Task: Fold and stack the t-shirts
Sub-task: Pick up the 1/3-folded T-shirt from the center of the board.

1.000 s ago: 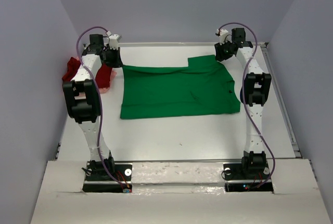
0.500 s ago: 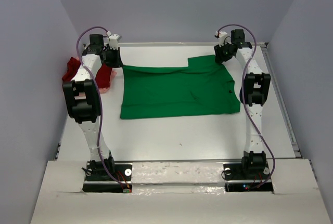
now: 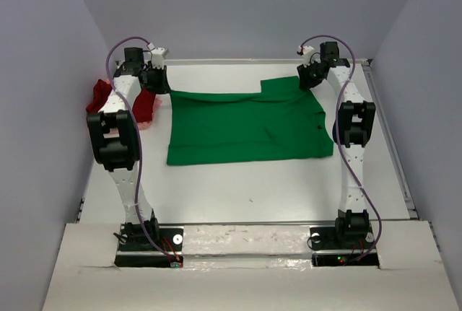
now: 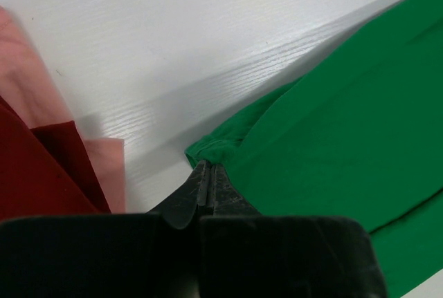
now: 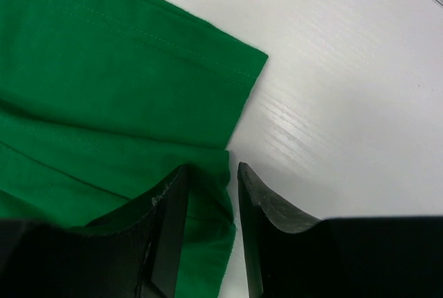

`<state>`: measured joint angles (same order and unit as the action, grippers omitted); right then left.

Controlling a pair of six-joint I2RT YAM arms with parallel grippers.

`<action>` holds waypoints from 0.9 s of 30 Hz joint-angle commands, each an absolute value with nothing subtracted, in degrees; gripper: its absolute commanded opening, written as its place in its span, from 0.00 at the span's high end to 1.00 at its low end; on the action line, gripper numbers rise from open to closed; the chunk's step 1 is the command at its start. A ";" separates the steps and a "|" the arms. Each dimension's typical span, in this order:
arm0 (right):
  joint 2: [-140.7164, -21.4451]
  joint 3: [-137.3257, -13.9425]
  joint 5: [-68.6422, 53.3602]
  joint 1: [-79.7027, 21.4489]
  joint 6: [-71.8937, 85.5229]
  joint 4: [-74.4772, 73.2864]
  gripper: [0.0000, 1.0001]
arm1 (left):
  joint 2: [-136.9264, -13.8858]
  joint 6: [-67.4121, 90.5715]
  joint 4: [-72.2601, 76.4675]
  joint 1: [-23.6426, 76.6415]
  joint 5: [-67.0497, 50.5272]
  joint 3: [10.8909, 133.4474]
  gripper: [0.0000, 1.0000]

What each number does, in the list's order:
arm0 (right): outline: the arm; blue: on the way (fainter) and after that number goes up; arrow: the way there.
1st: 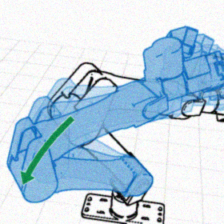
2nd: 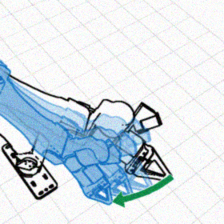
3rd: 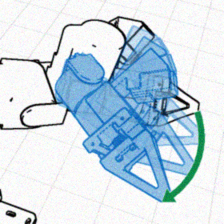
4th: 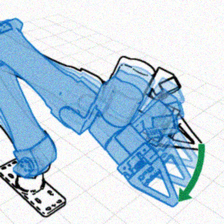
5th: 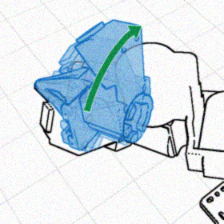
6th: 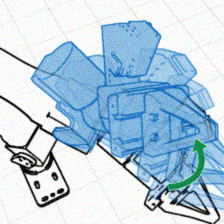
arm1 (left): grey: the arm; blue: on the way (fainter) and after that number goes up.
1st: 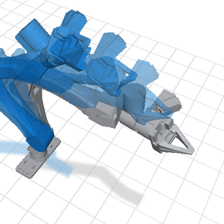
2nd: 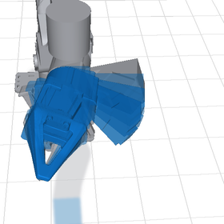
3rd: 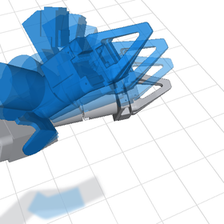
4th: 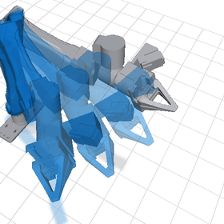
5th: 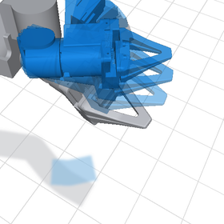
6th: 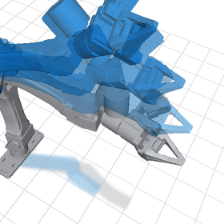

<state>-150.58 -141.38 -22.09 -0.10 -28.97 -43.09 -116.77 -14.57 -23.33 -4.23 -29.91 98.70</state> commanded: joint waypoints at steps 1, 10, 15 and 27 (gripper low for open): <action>-151.08 -141.68 -23.20 -0.53 -30.93 -44.91 0.60 | -113.91 -15.03 -22.59 -4.22 -30.50 98.70 1.00; -151.26 -141.68 -23.64 -1.05 -32.34 -46.76 0.76 | -114.34 -15.03 -22.59 -4.22 -30.41 98.88 1.00; -151.70 -142.56 -23.21 -1.05 -32.69 -46.67 0.87 | -114.43 -15.03 -22.50 -4.13 -30.67 98.70 1.00; -150.56 -141.95 -20.92 -1.05 -32.87 -44.47 1.00 | -114.34 -14.85 -22.59 -3.96 -30.59 99.31 1.00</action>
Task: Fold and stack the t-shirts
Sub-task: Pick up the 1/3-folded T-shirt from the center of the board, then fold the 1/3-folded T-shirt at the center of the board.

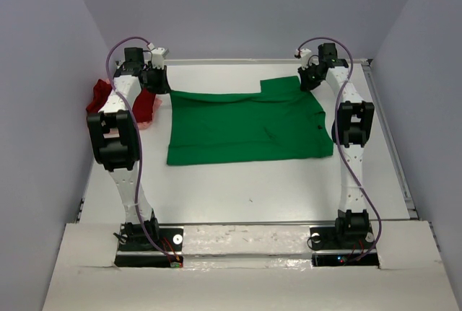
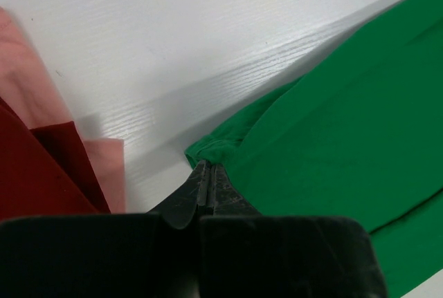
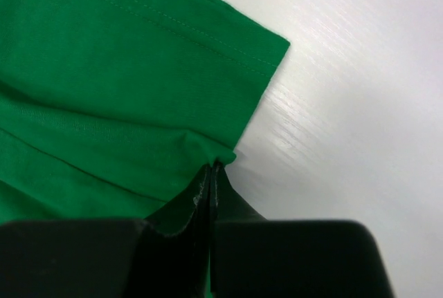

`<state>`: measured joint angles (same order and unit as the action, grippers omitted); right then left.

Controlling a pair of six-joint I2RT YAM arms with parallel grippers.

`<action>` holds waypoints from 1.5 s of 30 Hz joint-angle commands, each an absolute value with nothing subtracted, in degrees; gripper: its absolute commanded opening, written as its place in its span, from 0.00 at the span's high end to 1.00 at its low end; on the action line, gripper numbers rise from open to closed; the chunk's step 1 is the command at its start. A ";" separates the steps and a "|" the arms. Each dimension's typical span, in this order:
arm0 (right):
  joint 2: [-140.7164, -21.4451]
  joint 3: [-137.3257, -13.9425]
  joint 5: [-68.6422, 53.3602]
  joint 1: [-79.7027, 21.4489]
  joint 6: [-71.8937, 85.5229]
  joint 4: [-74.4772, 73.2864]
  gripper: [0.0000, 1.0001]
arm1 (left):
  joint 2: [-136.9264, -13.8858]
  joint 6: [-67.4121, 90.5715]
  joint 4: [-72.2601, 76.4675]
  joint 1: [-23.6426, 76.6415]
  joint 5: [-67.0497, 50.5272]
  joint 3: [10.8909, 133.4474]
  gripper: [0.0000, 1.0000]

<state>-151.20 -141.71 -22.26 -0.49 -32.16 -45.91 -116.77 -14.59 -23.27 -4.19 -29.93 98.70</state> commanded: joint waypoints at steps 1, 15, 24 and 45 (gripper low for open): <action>-149.95 -141.42 -20.31 -1.05 -32.96 -44.21 1.00 | -114.26 -14.85 -22.76 -3.87 -30.50 99.40 1.00; -137.99 -130.52 -14.77 -1.05 -34.45 -40.78 1.00 | -111.45 -14.94 -22.85 -3.87 -31.55 98.18 1.00; -137.72 -132.97 -18.54 -1.05 -32.61 -39.37 1.00 | -109.86 -15.03 -22.06 -3.87 -31.90 96.59 1.00; -126.31 -121.03 -16.44 -1.05 -33.84 -39.37 1.00 | -107.14 -16.35 -22.76 -3.87 -31.64 94.57 1.00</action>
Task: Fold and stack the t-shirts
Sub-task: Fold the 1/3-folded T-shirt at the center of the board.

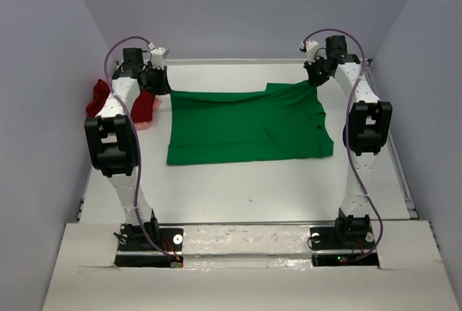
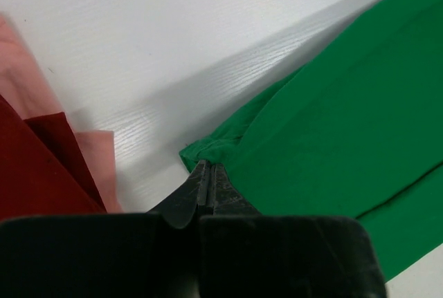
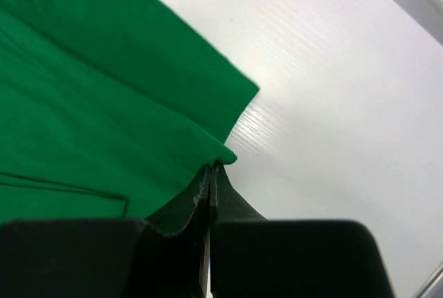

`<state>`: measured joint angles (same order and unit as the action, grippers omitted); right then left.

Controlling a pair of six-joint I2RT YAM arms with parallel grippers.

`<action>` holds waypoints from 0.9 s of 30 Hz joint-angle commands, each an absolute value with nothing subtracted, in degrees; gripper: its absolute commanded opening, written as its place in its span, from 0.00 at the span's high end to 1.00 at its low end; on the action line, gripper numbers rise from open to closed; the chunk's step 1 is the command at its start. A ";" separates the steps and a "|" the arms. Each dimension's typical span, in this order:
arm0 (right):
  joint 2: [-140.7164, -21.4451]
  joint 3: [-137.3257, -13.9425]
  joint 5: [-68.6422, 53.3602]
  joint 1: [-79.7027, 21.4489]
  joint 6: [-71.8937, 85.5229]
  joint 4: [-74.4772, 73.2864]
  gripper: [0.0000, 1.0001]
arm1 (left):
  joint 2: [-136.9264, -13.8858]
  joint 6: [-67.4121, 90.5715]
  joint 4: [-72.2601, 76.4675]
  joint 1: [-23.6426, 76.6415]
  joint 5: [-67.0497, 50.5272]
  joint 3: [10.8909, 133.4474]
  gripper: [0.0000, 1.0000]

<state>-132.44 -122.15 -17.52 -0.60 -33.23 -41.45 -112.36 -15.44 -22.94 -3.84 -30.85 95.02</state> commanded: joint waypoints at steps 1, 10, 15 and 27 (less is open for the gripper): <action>-125.78 -120.68 -16.17 -1.05 -33.84 -39.37 1.00 | -106.79 -16.43 -22.94 -3.87 -31.64 94.57 1.00; -121.38 -117.42 -15.03 -1.05 -34.72 -41.74 1.00 | -105.12 -18.54 -25.57 -3.87 -31.90 94.04 1.00; -119.45 -114.09 -14.15 -1.05 -35.24 -42.45 1.00 | -104.68 -20.48 -27.25 -3.96 -31.55 91.51 1.00; -116.63 -108.11 -11.69 -1.05 -35.95 -43.51 1.00 | -103.27 -22.50 -27.25 -4.22 -31.29 86.92 1.00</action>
